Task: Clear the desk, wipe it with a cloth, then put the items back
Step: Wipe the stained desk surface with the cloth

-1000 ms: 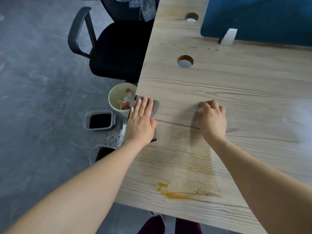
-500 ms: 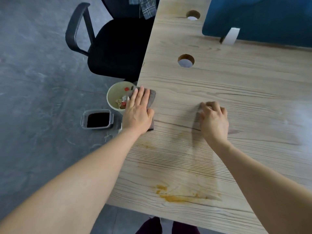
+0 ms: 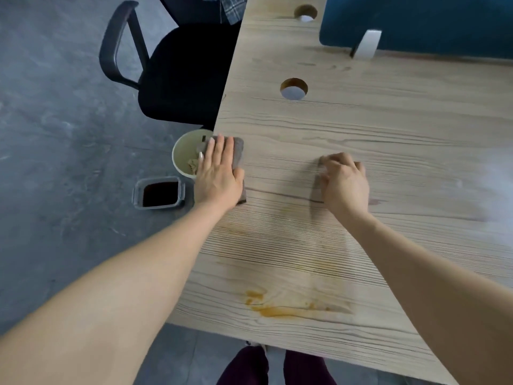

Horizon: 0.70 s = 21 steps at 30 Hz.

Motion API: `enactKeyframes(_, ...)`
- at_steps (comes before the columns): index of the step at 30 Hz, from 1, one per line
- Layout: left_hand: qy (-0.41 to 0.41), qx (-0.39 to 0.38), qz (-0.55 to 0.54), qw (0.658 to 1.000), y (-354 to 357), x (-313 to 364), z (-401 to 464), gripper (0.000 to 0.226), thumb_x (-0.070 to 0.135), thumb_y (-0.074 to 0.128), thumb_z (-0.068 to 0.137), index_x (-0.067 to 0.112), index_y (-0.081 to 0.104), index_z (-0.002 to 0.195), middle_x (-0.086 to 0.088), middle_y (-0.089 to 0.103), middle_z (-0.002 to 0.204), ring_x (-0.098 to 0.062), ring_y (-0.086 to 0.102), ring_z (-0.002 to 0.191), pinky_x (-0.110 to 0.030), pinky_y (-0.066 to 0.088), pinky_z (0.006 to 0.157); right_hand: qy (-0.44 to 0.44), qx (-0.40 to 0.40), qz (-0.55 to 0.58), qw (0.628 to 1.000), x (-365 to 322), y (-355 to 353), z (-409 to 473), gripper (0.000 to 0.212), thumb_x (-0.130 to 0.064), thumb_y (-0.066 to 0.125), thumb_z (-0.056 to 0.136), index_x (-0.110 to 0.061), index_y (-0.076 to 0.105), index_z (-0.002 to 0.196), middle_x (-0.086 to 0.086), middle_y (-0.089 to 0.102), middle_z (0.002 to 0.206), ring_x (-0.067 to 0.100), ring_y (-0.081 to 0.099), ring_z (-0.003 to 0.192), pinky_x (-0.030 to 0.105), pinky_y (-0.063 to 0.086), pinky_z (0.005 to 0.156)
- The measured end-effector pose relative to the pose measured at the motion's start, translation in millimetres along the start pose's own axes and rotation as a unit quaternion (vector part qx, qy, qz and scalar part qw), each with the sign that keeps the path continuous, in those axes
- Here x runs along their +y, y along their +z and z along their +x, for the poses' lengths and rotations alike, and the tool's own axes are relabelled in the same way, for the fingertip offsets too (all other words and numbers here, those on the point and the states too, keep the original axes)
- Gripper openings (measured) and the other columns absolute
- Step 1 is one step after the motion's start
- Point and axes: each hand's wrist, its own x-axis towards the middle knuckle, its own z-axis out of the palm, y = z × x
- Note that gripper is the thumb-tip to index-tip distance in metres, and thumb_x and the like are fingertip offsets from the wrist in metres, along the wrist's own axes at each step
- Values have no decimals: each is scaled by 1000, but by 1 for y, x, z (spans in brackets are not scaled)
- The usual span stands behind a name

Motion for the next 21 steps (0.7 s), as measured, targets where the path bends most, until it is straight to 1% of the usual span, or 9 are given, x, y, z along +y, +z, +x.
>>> enactKeyframes(3, 35, 5, -7, 999, 12, 42, -38, 65, 30, 31, 97, 18, -3, 151, -1, -11, 158, -16, -13, 145, -32, -13, 115, 27, 8, 70, 997, 11, -10, -3, 34, -4, 49, 89, -12, 63, 120, 3, 55, 124, 29, 49, 112, 33, 44, 75)
enactKeyframes(6, 133, -24, -13, 991, 24, 85, -49, 68, 30, 35, 94, 21, -1, 151, 3, -10, 158, -14, -12, 145, -31, -13, 115, 92, 37, 60, 993, 29, -19, -15, 34, -3, 47, 89, -15, 65, 115, 1, 55, 122, 27, 50, 111, 35, 45, 75)
enactKeyframes(8, 193, -57, -13, 979, 23, 87, -42, 68, 30, 35, 94, 24, -1, 151, 5, -10, 158, -11, -12, 145, -30, -11, 116, 120, 36, 31, 992, 45, -25, -24, 33, -4, 48, 89, -15, 65, 115, 2, 54, 122, 28, 47, 112, 35, 42, 76)
enactKeyframes(10, 222, -70, -4, 972, 18, 68, -28, 65, 30, 33, 96, 25, -3, 150, 6, -11, 158, -10, -14, 144, -29, -10, 116, 139, 41, 16, 989, 58, -30, -31, 31, -4, 50, 88, -13, 65, 114, 7, 53, 120, 30, 44, 111, 34, 39, 75)
enactKeyframes(11, 206, -67, -2, 976, 14, 56, -21, 64, 29, 32, 97, 24, -3, 150, 5, -12, 158, -10, -14, 144, -29, -10, 116, 150, 46, 9, 988, 64, -33, -35, 30, -3, 51, 88, -12, 65, 112, 8, 52, 119, 30, 43, 110, 33, 37, 75)
enactKeyframes(13, 129, -49, -2, 990, 6, 38, -9, 62, 30, 28, 99, 21, -4, 150, 3, -12, 158, -12, -14, 144, -31, -9, 117, 161, 61, 5, 985, 75, -35, -42, 26, -5, 51, 88, -10, 65, 110, 10, 52, 116, 31, 43, 109, 34, 38, 76)
enactKeyframes(17, 17, -11, 3, 1000, 7, 44, -6, 63, 28, 31, 98, 19, -2, 151, 0, -8, 159, -16, -11, 145, -35, -7, 118, 135, 91, 9, 987, 89, -33, -58, 25, -8, 52, 89, -8, 63, 111, 12, 52, 117, 33, 44, 108, 37, 41, 75)
enactKeyframes(19, 3, 8, 1, 1000, 14, 67, -17, 65, 26, 34, 96, 19, 0, 151, -1, -6, 159, -17, -9, 146, -35, -7, 118, 116, 102, 10, 988, 93, -29, -62, 26, -6, 53, 88, -7, 63, 112, 12, 53, 116, 33, 46, 106, 37, 41, 73)
enactKeyframes(21, 51, 16, 5, 999, 24, 100, -34, 67, 26, 37, 94, 19, 3, 151, -1, -3, 159, -17, -7, 146, -33, -8, 117, 111, 102, 9, 989, 96, -29, -62, 26, -6, 53, 88, -8, 63, 112, 10, 53, 115, 32, 46, 105, 35, 40, 68)
